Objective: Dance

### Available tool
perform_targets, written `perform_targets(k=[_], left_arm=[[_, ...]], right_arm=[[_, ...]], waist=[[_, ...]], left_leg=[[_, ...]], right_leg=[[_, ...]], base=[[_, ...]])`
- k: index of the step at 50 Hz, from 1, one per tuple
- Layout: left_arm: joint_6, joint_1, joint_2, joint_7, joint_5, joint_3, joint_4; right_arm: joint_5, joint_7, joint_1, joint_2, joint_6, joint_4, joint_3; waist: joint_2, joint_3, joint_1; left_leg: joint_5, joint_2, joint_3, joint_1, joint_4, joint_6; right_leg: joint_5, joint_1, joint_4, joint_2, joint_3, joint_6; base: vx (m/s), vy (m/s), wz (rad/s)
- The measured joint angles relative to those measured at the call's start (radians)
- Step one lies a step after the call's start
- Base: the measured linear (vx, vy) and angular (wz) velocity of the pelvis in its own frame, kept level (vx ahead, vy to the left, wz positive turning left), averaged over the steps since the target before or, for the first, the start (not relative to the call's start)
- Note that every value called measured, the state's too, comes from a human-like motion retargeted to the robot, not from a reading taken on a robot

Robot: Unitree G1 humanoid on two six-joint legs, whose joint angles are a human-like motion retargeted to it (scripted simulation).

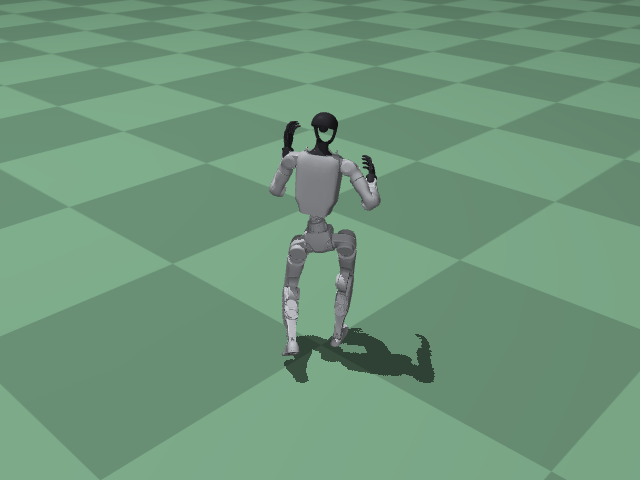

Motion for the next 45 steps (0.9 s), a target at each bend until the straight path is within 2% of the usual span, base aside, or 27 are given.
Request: perform_targets(k=[3,7,12,15,17,22,25,30,33,39,45], left_arm=[[-0.009,0.003,-0.011,-0.006,-0.055,-0.022,0.006],[-0.010,0.011,-0.033,-0.020,-0.119,-0.054,0.018],[0.002,0.027,-0.066,-0.057,-0.188,-0.090,0.034],[0.011,0.052,-0.086,-0.076,-0.213,-0.110,0.036],[0.019,0.050,-0.089,-0.094,-0.231,-0.119,0.039],[0.035,0.078,-0.100,-0.126,-0.234,-0.147,0.024],[0.050,0.080,-0.099,-0.147,-0.231,-0.165,0.018],[0.079,0.076,-0.094,-0.182,-0.208,-0.189,0.013],[0.099,0.063,-0.082,-0.201,-0.180,-0.193,0.015],[0.119,0.044,-0.042,-0.226,-0.141,-0.184,0.015],[0.111,0.050,0.010,-0.204,-0.097,-0.156,0.016]], right_arm=[[0.027,0.000,0.056,0.032,-0.008,0.011,-0.026],[0.024,-0.009,0.113,0.085,-0.011,0.038,-0.049],[-0.023,-0.010,0.145,0.139,-0.008,0.065,-0.063],[-0.055,-0.007,0.151,0.154,-0.009,0.067,-0.056],[-0.083,-0.007,0.129,0.160,-0.007,0.070,-0.050],[-0.130,0.009,0.085,0.152,0.003,0.056,-0.007],[-0.151,0.028,0.034,0.144,0.016,0.046,0.033],[-0.164,0.083,-0.075,0.134,0.043,0.019,0.101],[-0.169,0.117,-0.156,0.127,0.055,0.005,0.128],[-0.197,0.157,-0.293,0.096,0.058,0.004,0.163],[-0.244,0.172,-0.348,0.072,0.054,-0.020,0.216]], waist=[[0.002,-0.037,-0.009],[-0.024,-0.051,-0.028],[-0.105,-0.060,-0.045],[-0.142,-0.047,-0.040],[-0.186,-0.064,-0.038],[-0.250,-0.049,-0.003],[-0.298,-0.051,0.014],[-0.393,-0.050,0.036],[-0.449,-0.055,0.052],[-0.535,-0.076,0.088],[-0.580,-0.087,0.120]], left_leg=[[-0.024,-0.041,-0.007,0.031,-0.138,-0.010],[-0.089,-0.136,-0.010,0.091,-0.366,-0.005],[-0.184,-0.277,0.022,0.124,-0.614,0.067],[-0.211,-0.313,0.040,0.109,-0.653,0.093],[-0.190,-0.379,0.042,0.092,-0.740,0.120],[-0.201,-0.405,0.052,0.025,-0.719,0.138],[-0.189,-0.428,0.052,-0.023,-0.713,0.144],[-0.167,-0.474,0.049,-0.104,-0.672,0.155],[-0.141,-0.511,0.048,-0.150,-0.667,0.170],[-0.074,-0.564,0.063,-0.220,-0.702,0.204],[-0.027,-0.578,0.094,-0.246,-0.746,0.222]], right_leg=[[0.031,-0.029,-0.030,-0.018,-0.006,0.020],[0.062,-0.044,-0.051,-0.073,-0.006,0.057],[0.097,-0.110,-0.015,-0.192,0.018,0.116],[0.128,-0.155,0.033,-0.230,0.036,0.146],[0.100,-0.188,0.025,-0.275,0.056,0.154],[0.029,-0.237,0.130,-0.313,0.039,0.134],[-0.026,-0.255,0.246,-0.343,0.023,0.100],[-0.119,-0.246,0.571,-0.391,0.030,0.024],[-0.140,-0.209,0.750,-0.398,0.058,-0.001],[-0.093,-0.082,0.927,-0.403,0.103,0.010],[-0.069,0.066,0.816,-0.393,0.099,0.043]], base=[[-0.11,0.05,0.07],[-0.18,0.09,0.30],[-0.30,0.16,0.38],[-0.42,0.19,0.19],[-0.41,0.19,0.16],[-0.42,0.13,-0.12],[-0.35,0.06,-0.07],[-0.30,0.00,0.03],[-0.27,-0.01,0.06],[-0.26,0.01,-0.03],[-0.24,0.01,-0.16]])
